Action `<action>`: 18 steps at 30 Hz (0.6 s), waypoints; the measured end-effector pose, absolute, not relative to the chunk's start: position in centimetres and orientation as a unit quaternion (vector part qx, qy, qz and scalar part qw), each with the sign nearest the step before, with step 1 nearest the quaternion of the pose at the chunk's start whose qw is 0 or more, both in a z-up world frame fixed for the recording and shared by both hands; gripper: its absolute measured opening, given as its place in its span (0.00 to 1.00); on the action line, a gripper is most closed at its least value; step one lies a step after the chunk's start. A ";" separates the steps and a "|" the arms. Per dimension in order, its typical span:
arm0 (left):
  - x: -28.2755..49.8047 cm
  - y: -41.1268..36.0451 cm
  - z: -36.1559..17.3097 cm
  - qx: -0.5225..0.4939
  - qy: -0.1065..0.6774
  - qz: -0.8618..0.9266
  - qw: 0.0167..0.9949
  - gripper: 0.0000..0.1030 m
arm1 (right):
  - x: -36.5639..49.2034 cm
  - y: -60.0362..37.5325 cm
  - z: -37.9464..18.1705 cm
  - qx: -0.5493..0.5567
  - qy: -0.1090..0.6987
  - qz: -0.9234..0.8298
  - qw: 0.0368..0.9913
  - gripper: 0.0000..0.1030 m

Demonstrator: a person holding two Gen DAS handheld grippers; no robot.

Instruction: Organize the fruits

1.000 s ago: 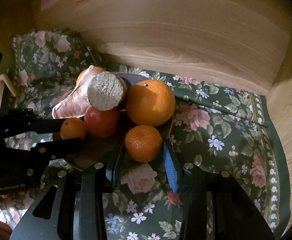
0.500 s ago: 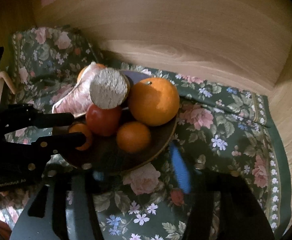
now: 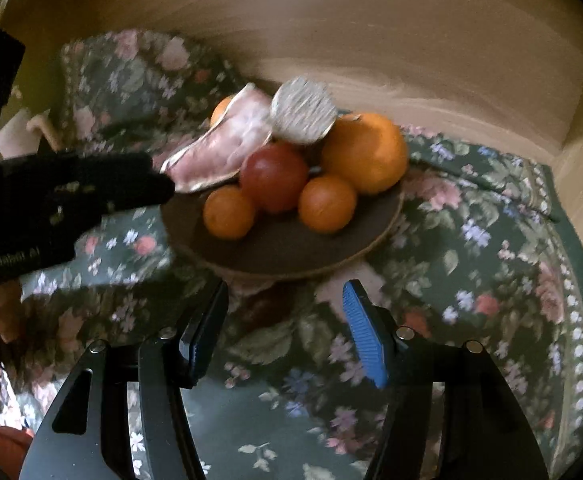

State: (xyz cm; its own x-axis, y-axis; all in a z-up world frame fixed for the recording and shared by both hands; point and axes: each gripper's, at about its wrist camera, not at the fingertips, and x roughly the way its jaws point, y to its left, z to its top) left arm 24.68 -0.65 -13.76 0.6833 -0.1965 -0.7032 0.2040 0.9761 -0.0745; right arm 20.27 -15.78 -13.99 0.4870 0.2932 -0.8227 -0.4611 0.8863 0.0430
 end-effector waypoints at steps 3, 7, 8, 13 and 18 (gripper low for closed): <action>24.1 0.1 -14.1 0.001 0.385 -0.105 0.917 0.38 | 20.4 -15.1 -14.6 -0.107 0.463 0.218 0.853 0.43; 23.6 0.7 -14.3 -0.006 0.386 -0.099 0.917 0.38 | 20.8 -14.9 -14.4 -0.110 0.460 0.215 0.854 0.31; 23.6 0.8 -14.3 -0.008 0.386 -0.099 0.917 0.39 | 20.8 -14.9 -14.3 -0.108 0.460 0.218 0.854 0.29; 23.3 1.1 -14.2 -0.011 0.383 -0.098 0.918 0.39 | 20.9 -14.9 -13.7 -0.105 0.461 0.222 0.853 0.22; 22.7 1.2 -13.4 -0.005 0.368 -0.090 0.925 0.39 | 19.5 -15.7 -12.1 -0.103 0.444 0.223 0.861 0.21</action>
State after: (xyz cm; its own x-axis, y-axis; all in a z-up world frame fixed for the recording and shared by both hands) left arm 22.75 1.23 -13.42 0.7123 -0.1706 -0.6808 0.1633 0.9837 -0.0756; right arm 19.50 -15.71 -12.08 0.5056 0.2922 -0.8118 -0.4761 0.8792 0.0199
